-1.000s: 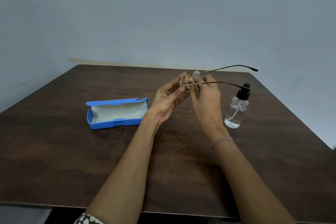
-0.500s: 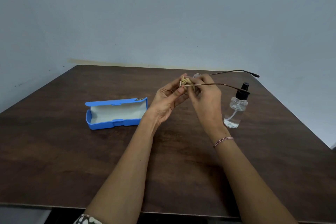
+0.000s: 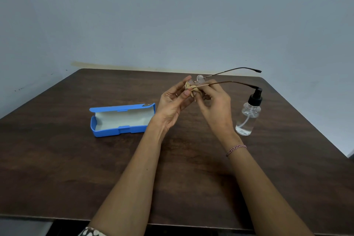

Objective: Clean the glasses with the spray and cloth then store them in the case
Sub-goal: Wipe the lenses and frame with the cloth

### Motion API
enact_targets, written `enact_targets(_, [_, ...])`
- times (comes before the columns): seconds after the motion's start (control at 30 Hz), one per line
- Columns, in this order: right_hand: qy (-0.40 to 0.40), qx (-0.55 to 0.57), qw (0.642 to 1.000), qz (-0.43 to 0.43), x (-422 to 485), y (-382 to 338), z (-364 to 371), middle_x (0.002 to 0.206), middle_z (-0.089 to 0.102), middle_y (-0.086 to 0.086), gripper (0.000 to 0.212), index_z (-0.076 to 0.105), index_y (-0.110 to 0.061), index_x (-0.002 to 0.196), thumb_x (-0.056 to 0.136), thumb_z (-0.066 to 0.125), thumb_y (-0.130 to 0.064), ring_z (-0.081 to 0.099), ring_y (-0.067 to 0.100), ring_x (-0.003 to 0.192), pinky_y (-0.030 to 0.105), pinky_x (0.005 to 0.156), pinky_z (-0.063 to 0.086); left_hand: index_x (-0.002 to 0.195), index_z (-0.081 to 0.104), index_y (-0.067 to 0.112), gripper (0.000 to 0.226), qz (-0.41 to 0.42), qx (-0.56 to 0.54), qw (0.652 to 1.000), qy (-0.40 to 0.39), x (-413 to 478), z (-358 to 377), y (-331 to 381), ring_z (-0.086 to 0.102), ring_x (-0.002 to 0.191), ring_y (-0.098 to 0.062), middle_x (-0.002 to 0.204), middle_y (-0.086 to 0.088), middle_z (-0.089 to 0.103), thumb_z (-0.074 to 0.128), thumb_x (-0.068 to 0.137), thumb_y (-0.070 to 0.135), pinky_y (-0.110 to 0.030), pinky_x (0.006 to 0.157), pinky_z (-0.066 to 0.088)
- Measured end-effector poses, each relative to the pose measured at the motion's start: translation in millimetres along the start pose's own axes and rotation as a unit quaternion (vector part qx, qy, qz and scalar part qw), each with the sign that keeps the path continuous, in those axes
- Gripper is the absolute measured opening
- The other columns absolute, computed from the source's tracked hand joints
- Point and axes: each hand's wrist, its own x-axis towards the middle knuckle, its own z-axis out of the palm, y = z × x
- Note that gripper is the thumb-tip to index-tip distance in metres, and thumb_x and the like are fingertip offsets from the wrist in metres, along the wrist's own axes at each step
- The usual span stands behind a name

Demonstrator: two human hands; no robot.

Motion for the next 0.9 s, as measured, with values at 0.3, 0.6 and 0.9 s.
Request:
enact_targets(0.3, [-0.008,-0.054,0.998,-0.022,0.0,8.3,-2.5,0.087,0.053,-0.001,0.020,0.069,-0.005,0.103,0.084,0.064,0.000,0.049,0.008,0.076,0.016,0.068,0.042,0.098,0.075,0.023,0.039,0.014,-0.023,0.999,0.024,-0.5,2.3,7.2,0.070,0.092,-0.014,0.101,-0.004,0.073,0.078,0.059,0.024,-0.022,0.073,0.057])
enact_targets(0.6, [0.003,-0.071,0.997,-0.018,0.1,7.6,-3.3,0.086,0.056,0.004,0.016,0.068,-0.002,0.099,0.083,0.064,0.000,0.051,0.012,0.075,0.018,0.067,0.045,0.101,0.074,0.022,0.050,0.008,-0.033,0.999,-0.009,-1.9,3.5,8.2,0.070,0.092,-0.014,0.101,-0.004,0.074,0.087,0.053,0.030,-0.021,0.073,0.056])
enact_targets(0.9, [0.006,-0.082,0.996,-0.025,3.8,6.8,-7.1,0.096,0.055,0.010,0.029,0.067,-0.007,0.105,0.082,0.057,0.009,0.053,0.022,0.091,0.018,0.074,0.043,0.106,0.073,0.024,0.057,-0.049,0.024,0.997,-0.062,-7.2,5.6,5.6,0.069,0.093,-0.013,0.101,0.001,0.073,0.090,0.053,0.036,-0.025,0.073,0.057])
